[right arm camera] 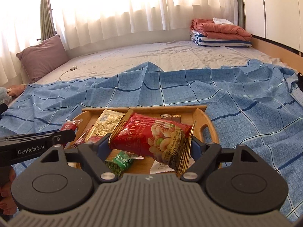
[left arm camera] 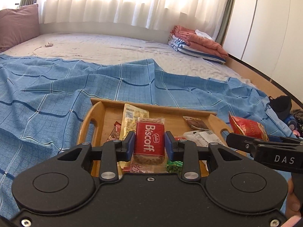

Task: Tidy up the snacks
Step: 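Carry the Biscoff pack with the left tool while the right tool carries the red nut bag over the tray, then open both tools to release the Biscoff pack and red nut bag onto the tray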

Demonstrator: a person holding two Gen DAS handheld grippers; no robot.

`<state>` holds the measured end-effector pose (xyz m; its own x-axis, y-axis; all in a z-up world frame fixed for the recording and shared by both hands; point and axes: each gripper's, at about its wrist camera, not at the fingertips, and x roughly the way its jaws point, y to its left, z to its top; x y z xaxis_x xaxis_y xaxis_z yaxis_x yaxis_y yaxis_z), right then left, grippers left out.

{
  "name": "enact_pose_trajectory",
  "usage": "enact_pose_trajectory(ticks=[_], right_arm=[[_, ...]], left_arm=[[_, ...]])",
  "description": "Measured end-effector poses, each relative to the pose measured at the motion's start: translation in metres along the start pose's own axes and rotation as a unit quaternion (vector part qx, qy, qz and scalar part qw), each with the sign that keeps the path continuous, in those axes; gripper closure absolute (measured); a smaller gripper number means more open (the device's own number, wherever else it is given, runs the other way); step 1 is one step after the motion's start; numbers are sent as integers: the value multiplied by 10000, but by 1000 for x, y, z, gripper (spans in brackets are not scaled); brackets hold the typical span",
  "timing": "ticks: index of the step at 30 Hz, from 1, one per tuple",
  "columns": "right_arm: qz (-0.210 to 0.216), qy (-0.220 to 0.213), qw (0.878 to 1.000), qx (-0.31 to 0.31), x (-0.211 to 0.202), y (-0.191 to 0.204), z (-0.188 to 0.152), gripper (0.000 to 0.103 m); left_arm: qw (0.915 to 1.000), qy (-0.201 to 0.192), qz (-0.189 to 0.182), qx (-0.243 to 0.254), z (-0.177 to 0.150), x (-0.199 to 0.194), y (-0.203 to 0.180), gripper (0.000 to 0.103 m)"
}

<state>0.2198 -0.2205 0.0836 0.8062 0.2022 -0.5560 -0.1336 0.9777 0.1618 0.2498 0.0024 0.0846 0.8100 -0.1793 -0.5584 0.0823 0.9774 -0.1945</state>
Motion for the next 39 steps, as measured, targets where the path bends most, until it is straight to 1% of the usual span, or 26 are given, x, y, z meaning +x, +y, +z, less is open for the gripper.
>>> enact_pose_trajectory(ticks=[3,6,8,13,21,26,34,39], right_arm=[[88,79,9999,70,18,-7,7,21],[159,283,9990,300,39,-16,12,21],[127,406,9982,430,51,-20,12,21],[-35,547,9980,300,73,-18,12,21],[-228,667,9975,-14,99,-12,18,21],[-337,784,9949,-534,111,-7,14,20],[-331,914,9925,-739,123,-4,3,19],[-348,894,9911,-921,125,-1,0,19]], left_arm=[[9999,116,26,77,2,22,-3,71],[9996,273,100,48,0,43,-6,71],[9993,363,91,-45,-2,56,-7,71],[9986,500,164,-16,-7,79,-11,71],[9983,533,214,84,-7,98,-11,71],[9980,524,263,249,-6,105,-11,71],[9977,546,327,244,-4,113,-7,71],[9978,496,327,308,-6,117,-8,71]])
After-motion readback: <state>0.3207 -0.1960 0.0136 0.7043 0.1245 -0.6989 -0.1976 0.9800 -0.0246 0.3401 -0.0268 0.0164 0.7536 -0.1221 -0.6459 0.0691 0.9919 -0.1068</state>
